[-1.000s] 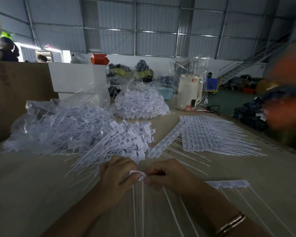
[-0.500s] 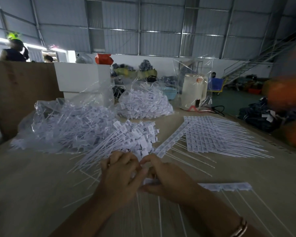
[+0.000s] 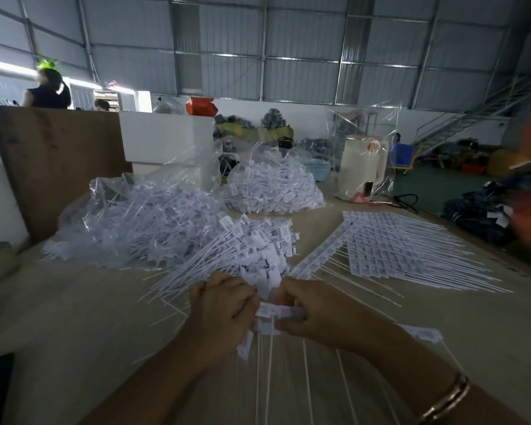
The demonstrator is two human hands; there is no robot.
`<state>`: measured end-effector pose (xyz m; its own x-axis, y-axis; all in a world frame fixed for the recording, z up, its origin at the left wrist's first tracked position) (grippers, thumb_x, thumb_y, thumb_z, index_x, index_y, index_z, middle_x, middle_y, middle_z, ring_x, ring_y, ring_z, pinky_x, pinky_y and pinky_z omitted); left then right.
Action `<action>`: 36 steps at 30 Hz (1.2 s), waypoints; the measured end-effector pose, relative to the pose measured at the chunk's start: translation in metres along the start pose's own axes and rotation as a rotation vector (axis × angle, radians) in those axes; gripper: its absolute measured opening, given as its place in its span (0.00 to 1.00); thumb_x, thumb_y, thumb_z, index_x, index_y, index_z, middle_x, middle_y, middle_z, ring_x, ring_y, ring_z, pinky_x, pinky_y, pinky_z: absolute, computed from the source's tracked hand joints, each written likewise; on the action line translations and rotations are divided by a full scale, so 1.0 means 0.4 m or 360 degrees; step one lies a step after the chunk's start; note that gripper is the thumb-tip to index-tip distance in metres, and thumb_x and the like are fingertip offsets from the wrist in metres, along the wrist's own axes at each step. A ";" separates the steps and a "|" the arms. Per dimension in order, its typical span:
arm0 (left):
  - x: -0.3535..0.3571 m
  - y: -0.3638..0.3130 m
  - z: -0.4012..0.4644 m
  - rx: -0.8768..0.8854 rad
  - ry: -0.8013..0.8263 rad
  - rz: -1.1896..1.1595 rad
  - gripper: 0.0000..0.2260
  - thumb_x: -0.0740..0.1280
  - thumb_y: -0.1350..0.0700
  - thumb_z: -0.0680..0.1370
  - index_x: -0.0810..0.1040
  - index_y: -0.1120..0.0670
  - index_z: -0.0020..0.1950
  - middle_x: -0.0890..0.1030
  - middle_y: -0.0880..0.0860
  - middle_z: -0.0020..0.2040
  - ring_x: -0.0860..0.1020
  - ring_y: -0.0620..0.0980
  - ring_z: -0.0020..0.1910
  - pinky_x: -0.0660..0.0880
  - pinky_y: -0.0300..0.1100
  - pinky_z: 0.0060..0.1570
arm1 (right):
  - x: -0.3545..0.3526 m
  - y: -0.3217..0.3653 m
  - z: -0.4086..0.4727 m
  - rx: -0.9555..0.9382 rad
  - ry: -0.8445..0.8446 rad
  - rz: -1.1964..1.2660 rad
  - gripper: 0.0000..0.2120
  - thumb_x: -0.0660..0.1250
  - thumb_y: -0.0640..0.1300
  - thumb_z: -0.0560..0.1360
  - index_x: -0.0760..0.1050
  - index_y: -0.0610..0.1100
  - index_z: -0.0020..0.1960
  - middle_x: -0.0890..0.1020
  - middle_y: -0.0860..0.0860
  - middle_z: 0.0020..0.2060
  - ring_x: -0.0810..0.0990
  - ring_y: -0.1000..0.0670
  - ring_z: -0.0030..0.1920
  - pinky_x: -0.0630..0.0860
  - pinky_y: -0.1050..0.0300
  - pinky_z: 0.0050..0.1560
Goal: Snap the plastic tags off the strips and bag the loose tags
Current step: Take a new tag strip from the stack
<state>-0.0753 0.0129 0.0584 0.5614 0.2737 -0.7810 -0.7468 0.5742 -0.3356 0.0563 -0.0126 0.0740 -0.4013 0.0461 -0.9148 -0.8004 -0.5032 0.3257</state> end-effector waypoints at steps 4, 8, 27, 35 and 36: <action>0.006 -0.005 -0.002 0.0093 -0.0010 -0.0041 0.21 0.50 0.37 0.70 0.78 0.46 0.37 0.73 0.38 0.34 0.68 0.40 0.47 0.59 0.46 0.49 | 0.013 -0.013 -0.002 -0.0007 -0.0141 0.0053 0.10 0.70 0.50 0.71 0.72 0.50 0.48 0.75 0.57 0.39 0.71 0.62 0.36 0.66 0.70 0.35; -0.001 -0.020 -0.002 0.0129 -0.0052 -0.0108 0.15 0.54 0.36 0.69 0.72 0.45 0.35 0.69 0.38 0.31 0.67 0.41 0.45 0.60 0.46 0.46 | 0.011 -0.018 -0.011 -0.0073 -0.0258 0.0072 0.07 0.72 0.48 0.71 0.77 0.46 0.43 0.73 0.59 0.32 0.71 0.67 0.33 0.64 0.73 0.34; -0.034 -0.036 -0.016 -0.0099 -0.0090 -0.1366 0.13 0.65 0.50 0.73 0.78 0.61 0.41 0.79 0.57 0.38 0.76 0.44 0.37 0.69 0.31 0.37 | -0.027 -0.024 -0.045 0.0105 -0.0303 0.1245 0.08 0.61 0.40 0.77 0.77 0.44 0.42 0.82 0.49 0.35 0.79 0.52 0.30 0.75 0.62 0.30; -0.035 -0.027 -0.016 -0.0135 -0.0178 0.0067 0.16 0.51 0.40 0.71 0.77 0.43 0.44 0.74 0.38 0.45 0.69 0.44 0.53 0.55 0.43 0.49 | 0.010 -0.006 -0.032 -0.0028 -0.0269 0.0245 0.09 0.70 0.49 0.72 0.75 0.49 0.51 0.72 0.62 0.31 0.73 0.67 0.35 0.66 0.74 0.35; -0.036 -0.035 -0.018 -0.0117 -0.0185 0.0152 0.17 0.51 0.40 0.72 0.77 0.43 0.48 0.74 0.39 0.49 0.69 0.45 0.54 0.54 0.43 0.49 | 0.019 0.010 -0.024 -0.0080 -0.0262 0.0188 0.14 0.71 0.50 0.71 0.73 0.48 0.54 0.71 0.62 0.31 0.72 0.68 0.35 0.66 0.74 0.35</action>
<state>-0.0754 -0.0046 0.0704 0.5209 0.4140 -0.7465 -0.8203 0.4846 -0.3037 0.0545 -0.0226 0.0660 -0.5618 0.1226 -0.8181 -0.7219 -0.5557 0.4124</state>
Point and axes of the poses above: each hand's wrist, its own z-axis towards the middle knuckle, its own x-axis out of the palm, y = z × x, the point moved 7 cm from there along z, towards the middle knuckle
